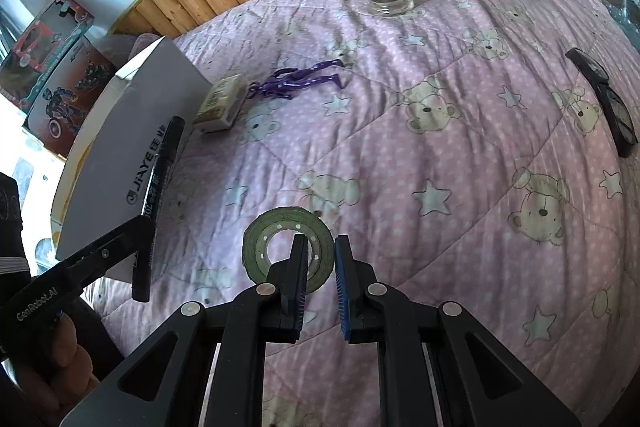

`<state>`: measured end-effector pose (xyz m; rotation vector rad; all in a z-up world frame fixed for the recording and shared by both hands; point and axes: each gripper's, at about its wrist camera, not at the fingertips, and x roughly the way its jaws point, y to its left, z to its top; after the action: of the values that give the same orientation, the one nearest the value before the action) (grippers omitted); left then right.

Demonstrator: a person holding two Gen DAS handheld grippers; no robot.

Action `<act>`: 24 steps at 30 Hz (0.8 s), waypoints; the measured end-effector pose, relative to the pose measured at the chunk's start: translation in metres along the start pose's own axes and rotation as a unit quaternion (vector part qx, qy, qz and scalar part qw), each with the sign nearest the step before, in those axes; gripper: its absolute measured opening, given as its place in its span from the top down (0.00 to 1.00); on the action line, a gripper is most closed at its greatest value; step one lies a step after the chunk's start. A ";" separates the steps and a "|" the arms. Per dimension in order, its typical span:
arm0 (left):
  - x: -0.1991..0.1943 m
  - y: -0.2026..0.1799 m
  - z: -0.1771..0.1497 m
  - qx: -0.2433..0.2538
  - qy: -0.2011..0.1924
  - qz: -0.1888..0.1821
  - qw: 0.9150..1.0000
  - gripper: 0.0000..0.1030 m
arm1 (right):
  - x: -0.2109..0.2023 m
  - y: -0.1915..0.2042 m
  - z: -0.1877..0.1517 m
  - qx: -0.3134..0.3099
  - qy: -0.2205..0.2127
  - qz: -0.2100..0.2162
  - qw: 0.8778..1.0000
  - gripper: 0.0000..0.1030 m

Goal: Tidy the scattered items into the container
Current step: 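Lift and carry the marker and tape roll over the white box with both tools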

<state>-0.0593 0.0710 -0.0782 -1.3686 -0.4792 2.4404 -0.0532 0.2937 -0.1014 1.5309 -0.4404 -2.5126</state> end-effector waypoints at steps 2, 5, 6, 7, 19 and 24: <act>-0.007 0.004 -0.001 -0.002 -0.003 -0.001 1.000 0.87 | -0.003 0.008 -0.001 -0.005 -0.002 -0.001 1.000 0.86; -0.018 0.008 -0.003 -0.004 -0.010 -0.004 1.000 0.87 | -0.007 0.020 -0.001 -0.012 -0.005 -0.002 1.000 0.86; -0.021 0.009 -0.004 -0.005 -0.012 -0.005 1.000 0.87 | -0.009 0.024 -0.001 -0.015 -0.007 -0.002 1.000 0.86; -0.025 0.010 -0.004 -0.006 -0.015 -0.006 1.000 0.87 | -0.011 0.028 -0.001 -0.018 -0.008 -0.001 1.000 0.86; -0.061 0.029 -0.007 -0.019 -0.040 -0.020 0.999 0.87 | -0.028 0.075 -0.002 -0.053 -0.018 -0.003 0.998 0.86; -0.072 0.038 -0.006 -0.028 -0.049 -0.023 0.998 0.87 | -0.031 0.090 -0.002 -0.063 -0.020 -0.001 0.998 0.86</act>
<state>-0.0222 0.0075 -0.0428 -1.2497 -0.6001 2.4831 -0.0382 0.2175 -0.0465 1.4385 -0.2790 -2.5242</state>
